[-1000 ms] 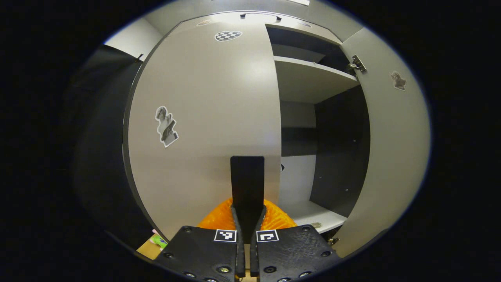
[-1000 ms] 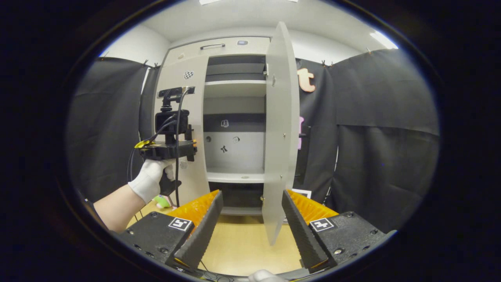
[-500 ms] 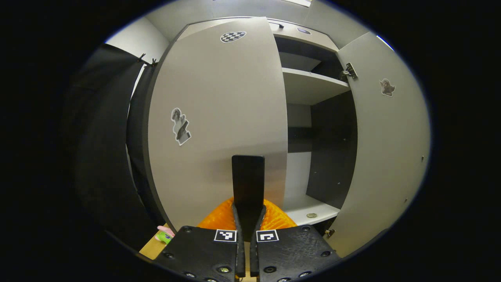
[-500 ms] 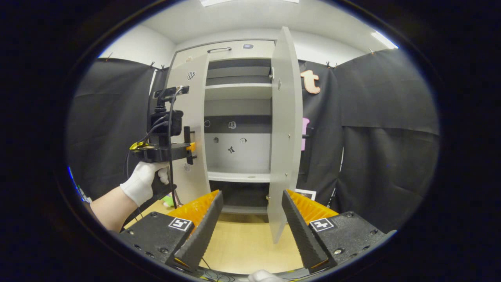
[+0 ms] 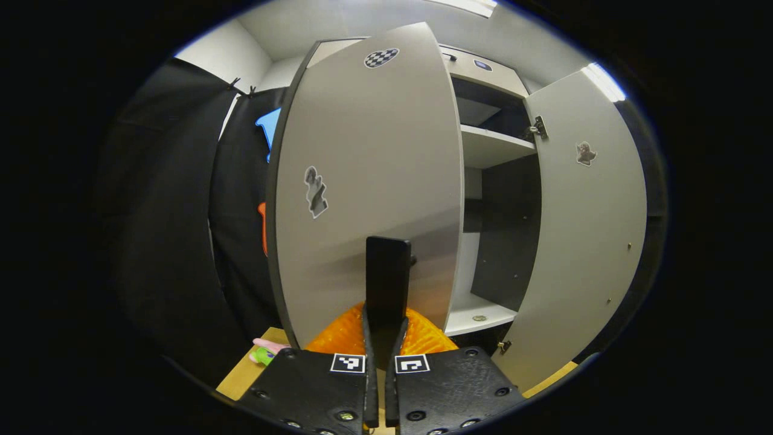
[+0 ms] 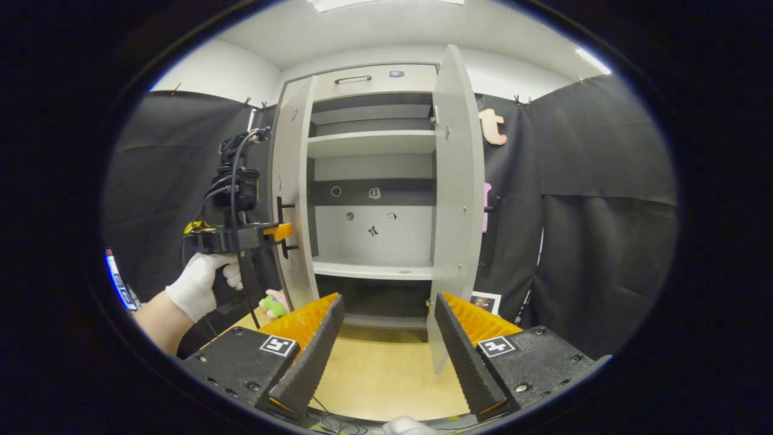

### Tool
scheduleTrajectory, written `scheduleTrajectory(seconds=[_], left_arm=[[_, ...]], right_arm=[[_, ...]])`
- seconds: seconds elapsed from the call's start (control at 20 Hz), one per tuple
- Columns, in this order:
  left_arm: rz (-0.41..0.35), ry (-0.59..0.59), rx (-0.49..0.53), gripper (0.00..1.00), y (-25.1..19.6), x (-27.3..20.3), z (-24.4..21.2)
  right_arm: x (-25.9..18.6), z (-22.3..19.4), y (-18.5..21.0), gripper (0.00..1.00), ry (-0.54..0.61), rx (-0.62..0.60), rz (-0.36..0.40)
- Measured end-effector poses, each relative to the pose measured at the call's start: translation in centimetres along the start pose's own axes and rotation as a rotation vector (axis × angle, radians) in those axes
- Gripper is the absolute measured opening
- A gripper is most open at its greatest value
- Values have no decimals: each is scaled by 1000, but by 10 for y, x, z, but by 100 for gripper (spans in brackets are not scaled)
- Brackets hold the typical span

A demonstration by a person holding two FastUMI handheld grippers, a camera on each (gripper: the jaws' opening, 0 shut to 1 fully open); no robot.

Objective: Open the right door of the double-door shoe cabinet with the right hand, and open the left door with the left hand.

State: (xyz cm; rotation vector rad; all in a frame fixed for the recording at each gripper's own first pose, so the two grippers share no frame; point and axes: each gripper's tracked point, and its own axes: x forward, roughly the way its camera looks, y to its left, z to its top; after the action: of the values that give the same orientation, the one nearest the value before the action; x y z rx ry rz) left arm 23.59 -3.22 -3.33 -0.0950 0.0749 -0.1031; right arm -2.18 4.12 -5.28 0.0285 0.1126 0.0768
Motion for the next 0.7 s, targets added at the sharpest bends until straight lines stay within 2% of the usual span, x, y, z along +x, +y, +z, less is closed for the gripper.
scheduleTrajectory(seconds=[0.35, 0.4, 0.45, 0.6, 0.65, 0.7], left_arm=[[68, -7, 23, 3, 40, -36, 1], [74, -10, 33, 10, 45, -37, 0], [80, -11, 37, 0, 50, -39, -1], [103, -13, 54, 0, 65, -47, -3], [114, -15, 59, 8, 71, -49, -2], [119, -16, 61, 0, 76, -51, -2]], right_arm=[[5, -6, 21, 95, 14, -6, 56], [6, -5, 22, 95, 9, -2, 60], [6, -3, 25, 95, 1, 4, 62], [11, -2, 31, 94, -6, 6, 71], [11, -3, 33, 95, -3, 8, 77], [13, -4, 37, 94, 2, 9, 84]])
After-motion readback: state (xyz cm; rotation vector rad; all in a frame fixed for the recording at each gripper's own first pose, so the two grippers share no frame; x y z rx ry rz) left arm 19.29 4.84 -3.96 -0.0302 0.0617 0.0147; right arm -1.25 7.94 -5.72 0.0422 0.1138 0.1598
